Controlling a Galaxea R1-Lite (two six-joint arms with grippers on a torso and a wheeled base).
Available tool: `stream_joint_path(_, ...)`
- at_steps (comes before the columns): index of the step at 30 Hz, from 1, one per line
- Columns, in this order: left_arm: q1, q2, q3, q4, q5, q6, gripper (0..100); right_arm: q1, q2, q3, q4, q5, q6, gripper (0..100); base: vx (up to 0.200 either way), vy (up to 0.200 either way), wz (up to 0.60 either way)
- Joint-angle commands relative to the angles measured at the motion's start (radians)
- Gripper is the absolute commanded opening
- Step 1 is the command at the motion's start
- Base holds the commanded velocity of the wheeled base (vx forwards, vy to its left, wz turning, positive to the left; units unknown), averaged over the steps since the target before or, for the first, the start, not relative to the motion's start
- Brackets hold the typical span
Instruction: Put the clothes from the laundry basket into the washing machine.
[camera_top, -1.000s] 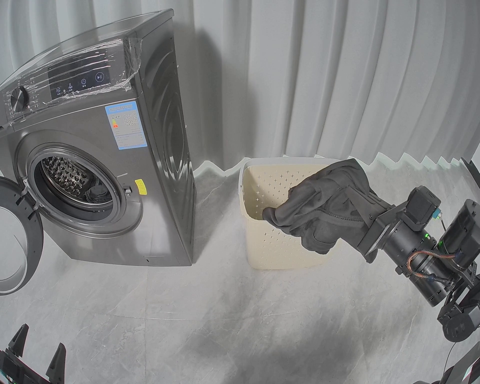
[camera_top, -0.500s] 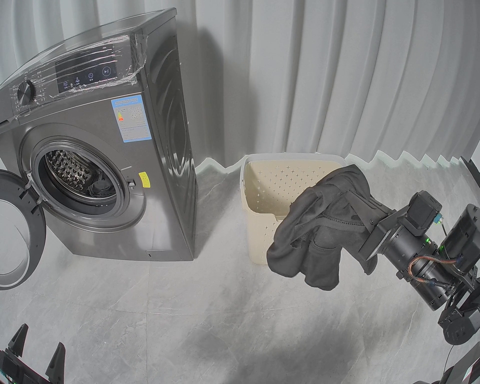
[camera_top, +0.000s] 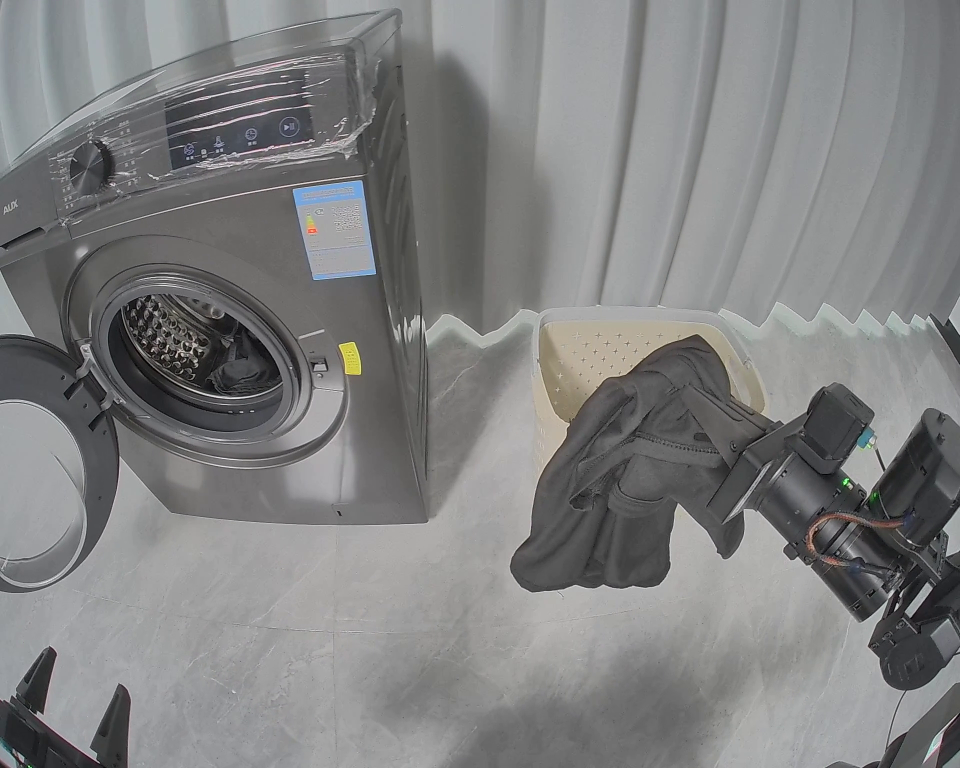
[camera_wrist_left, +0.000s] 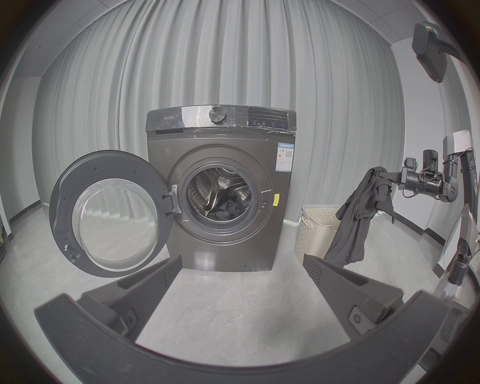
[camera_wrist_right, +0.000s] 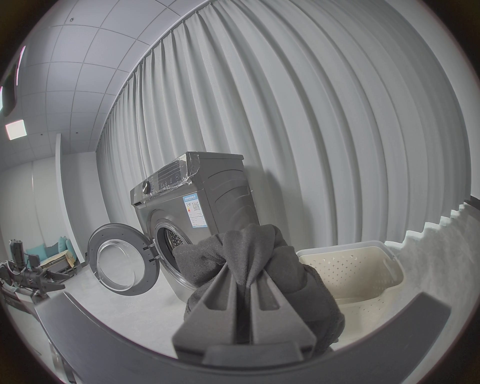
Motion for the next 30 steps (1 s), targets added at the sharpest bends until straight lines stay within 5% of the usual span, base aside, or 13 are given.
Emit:
stream_joint_path(1,-0.001,-0.016,0.015,0.000,0.000,0.000,100,0.005,0.007,-0.010,-0.002,0.000,0.000,0,0.000,0.200,0.00)
stream_joint_path(12,0.001,-0.016,0.015,0.000,0.002,-0.001,100,0.020,0.002,-0.020,-0.011,-0.015,0.014,0,0.000,0.200,0.00)
stream_joint_path(30,0.001,-0.016,0.015,0.000,0.002,-0.001,100,0.020,0.024,-0.013,-0.013,-0.011,0.014,0,-0.067,0.000,0.00)
